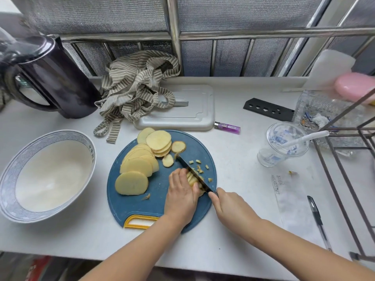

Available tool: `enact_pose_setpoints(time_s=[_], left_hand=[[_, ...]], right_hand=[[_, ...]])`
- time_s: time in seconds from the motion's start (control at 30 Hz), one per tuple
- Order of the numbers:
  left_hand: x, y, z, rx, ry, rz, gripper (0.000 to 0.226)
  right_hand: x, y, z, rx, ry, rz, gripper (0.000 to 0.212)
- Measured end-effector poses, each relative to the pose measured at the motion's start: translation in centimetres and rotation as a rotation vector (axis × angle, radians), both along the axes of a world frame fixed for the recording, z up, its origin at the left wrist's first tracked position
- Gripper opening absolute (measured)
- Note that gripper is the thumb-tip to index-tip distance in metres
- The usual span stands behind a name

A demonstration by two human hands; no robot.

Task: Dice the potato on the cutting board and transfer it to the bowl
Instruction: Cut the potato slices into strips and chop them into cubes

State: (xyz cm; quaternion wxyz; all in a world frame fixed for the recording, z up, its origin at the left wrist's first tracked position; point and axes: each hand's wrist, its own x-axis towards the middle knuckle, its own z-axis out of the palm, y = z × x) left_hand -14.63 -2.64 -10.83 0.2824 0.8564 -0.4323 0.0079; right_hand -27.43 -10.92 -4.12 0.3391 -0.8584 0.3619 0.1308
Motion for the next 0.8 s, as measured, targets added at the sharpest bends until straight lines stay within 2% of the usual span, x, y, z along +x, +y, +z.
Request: enact_pose_setpoints(time_s=[0.2, 0.6, 0.67, 0.8], left_hand=[[0.0, 0.1, 0.2, -0.002, 0.014, 0.003, 0.043], [0.0, 0.4, 0.4, 0.004, 0.061, 0.011, 0.044], [0.0, 0.5, 0.5, 0.019, 0.095, 0.003, 0.051], [0.4, 0.9, 1.9, 0.004, 0.286, -0.04, 0.071]], right_hand=[[-0.1, 0.4, -0.3, -0.032, -0.007, 0.006, 0.034], [-0.9, -1.3, 0.3, 0.051, -0.091, -0.106, 0.043], [-0.9, -1.4, 0.5, 0.088, -0.108, -0.13, 0.047], [-0.6, -1.8, 1.3, 0.22, -0.157, -0.204, 0.045]])
